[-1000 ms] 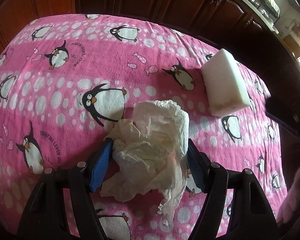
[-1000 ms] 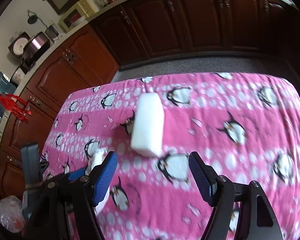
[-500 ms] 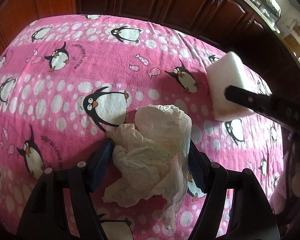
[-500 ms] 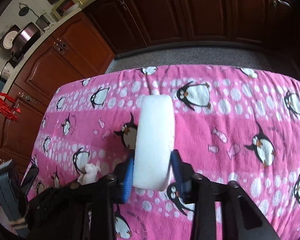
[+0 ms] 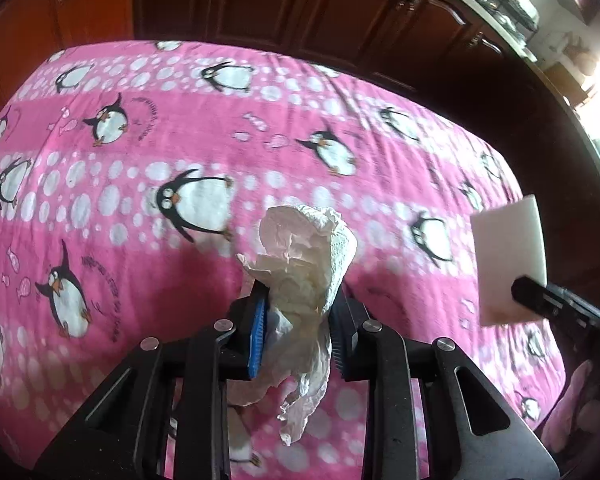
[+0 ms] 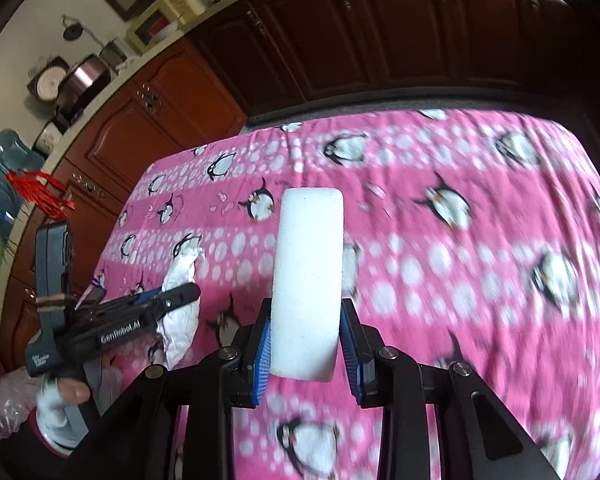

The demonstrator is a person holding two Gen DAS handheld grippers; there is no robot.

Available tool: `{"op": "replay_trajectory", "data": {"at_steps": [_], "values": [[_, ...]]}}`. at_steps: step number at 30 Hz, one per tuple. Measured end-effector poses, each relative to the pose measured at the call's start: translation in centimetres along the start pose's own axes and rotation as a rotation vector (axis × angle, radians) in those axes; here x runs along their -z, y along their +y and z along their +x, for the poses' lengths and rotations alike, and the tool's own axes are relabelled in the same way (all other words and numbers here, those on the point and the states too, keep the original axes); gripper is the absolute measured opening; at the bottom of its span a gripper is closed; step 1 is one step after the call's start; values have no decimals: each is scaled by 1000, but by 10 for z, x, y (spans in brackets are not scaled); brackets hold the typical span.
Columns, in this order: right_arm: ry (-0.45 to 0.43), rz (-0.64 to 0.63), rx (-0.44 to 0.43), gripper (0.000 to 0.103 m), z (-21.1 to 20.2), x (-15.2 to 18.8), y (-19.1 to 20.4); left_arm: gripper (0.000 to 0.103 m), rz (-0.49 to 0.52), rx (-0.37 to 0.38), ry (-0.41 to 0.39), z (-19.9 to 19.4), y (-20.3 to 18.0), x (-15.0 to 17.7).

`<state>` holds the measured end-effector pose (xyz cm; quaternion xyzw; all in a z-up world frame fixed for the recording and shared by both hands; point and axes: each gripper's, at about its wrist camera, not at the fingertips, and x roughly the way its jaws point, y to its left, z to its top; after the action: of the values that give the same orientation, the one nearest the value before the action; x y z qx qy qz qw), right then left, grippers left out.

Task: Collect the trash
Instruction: 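Lift and carry the tissue and sponge with both grippers over the beige bin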

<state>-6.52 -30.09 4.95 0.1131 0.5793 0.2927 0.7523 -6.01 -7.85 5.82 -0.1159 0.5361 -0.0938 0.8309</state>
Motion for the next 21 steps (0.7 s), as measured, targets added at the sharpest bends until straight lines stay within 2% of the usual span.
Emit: {"op": "replay_trajectory", "data": {"at_steps": [8,21], "values": [[-53,72,-13,30,-36,33,-22,24,104,17,-46,-22,-47,9],[-123,87,11,30,-79,56,-37,24,225,32,-71,-38,-113,24]]}}
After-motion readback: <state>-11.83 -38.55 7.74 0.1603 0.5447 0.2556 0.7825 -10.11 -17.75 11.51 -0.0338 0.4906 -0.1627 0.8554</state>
